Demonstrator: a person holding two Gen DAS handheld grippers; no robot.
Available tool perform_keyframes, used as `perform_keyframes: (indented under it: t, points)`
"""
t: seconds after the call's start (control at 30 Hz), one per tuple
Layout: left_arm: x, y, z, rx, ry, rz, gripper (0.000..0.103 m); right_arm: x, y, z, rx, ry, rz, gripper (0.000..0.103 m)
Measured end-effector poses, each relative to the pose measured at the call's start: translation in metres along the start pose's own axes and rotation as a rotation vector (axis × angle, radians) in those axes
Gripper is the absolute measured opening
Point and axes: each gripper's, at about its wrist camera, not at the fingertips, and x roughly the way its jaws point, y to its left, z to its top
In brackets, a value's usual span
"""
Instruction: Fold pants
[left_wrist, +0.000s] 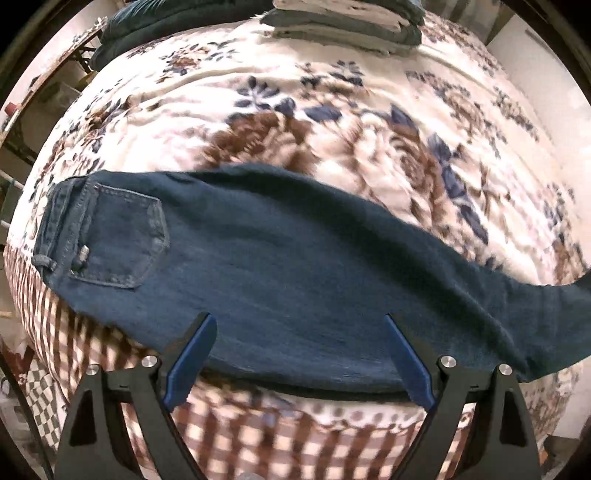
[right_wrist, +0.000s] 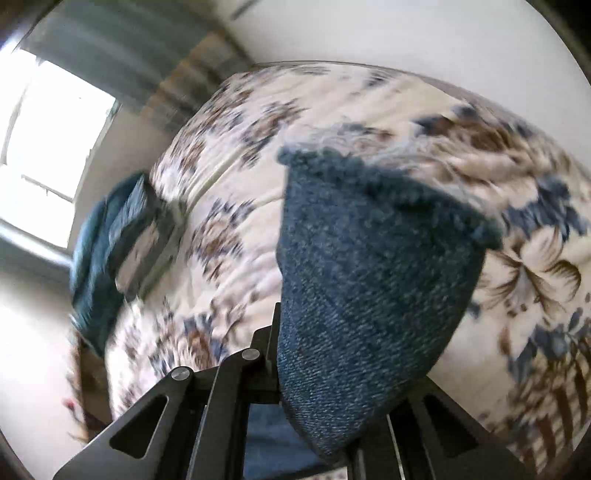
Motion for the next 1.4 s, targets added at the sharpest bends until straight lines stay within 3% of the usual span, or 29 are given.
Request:
perform_keyframes:
  t: [0.23, 0.4, 0.5, 0.57, 0.67, 0.7, 0.73, 0.77, 0.87, 0.93, 1.03, 1.17, 1.27, 1.33, 1.37, 1.4]
  points:
    - [-0.034, 0.1, 0.023, -0.047, -0.054, -0.016, 0.091, 0.033, 0.143, -0.094, -0.23, 0.072, -0.075, 0.009]
    - [-0.048, 0.184, 0.036, -0.137, -0.081, 0.007, 0.091, 0.092, 0.252, -0.214, -0.489, 0.161, -0.127, 0.009]
    - [-0.048, 0.221, 0.042, -0.177, -0.094, 0.032, 0.091, 0.13, 0.287, -0.28, -0.621, 0.205, -0.181, 0.009]
    - [-0.042, 0.237, 0.046, -0.195, -0.086, 0.038, 0.091, 0.165, 0.301, -0.324, -0.713, 0.285, -0.234, 0.01]
    - [-0.033, 0.246, 0.052, -0.22, -0.061, 0.005, 0.091, 0.187, 0.303, -0.354, -0.78, 0.358, -0.272, 0.027]
    - [-0.031, 0.245, 0.055, -0.226, -0.053, -0.012, 0.091, 0.188, 0.304, -0.354, -0.802, 0.38, -0.254, 0.045]
    - [-0.029, 0.243, 0.057, -0.231, -0.043, -0.036, 0.091, 0.184, 0.306, -0.354, -0.806, 0.421, -0.208, 0.081]
    - [-0.025, 0.237, 0.06, -0.236, -0.03, -0.074, 0.091, 0.177, 0.304, -0.35, -0.772, 0.482, -0.135, 0.095]
    - [-0.013, 0.218, 0.067, -0.261, 0.028, -0.191, 0.091, 0.138, 0.289, -0.322, -0.635, 0.527, 0.02, 0.097]
    - [0.007, 0.198, 0.067, -0.271, 0.115, -0.28, 0.091, 0.11, 0.273, -0.297, -0.539, 0.513, 0.068, 0.097]
    - [0.043, 0.163, 0.066, -0.227, 0.244, -0.326, 0.091, 0.077, 0.232, -0.261, -0.41, 0.471, -0.015, 0.097]
    - [0.092, 0.112, 0.062, -0.106, 0.396, -0.343, 0.089, 0.064, 0.17, -0.212, -0.285, 0.421, -0.12, 0.097]
    - [0.106, 0.089, 0.057, -0.027, 0.417, -0.276, 0.086, 0.072, 0.134, -0.177, -0.21, 0.407, -0.175, 0.097]
    - [0.1, 0.081, 0.054, 0.039, 0.361, -0.223, 0.038, 0.077, 0.119, -0.164, -0.185, 0.409, -0.177, 0.097]
    - [0.094, 0.081, 0.054, 0.055, 0.34, -0.225, 0.031, 0.08, 0.114, -0.16, -0.182, 0.41, -0.174, 0.097]
    - [0.083, 0.081, 0.053, 0.074, 0.302, -0.217, 0.017, 0.077, 0.112, -0.158, -0.178, 0.41, -0.176, 0.097]
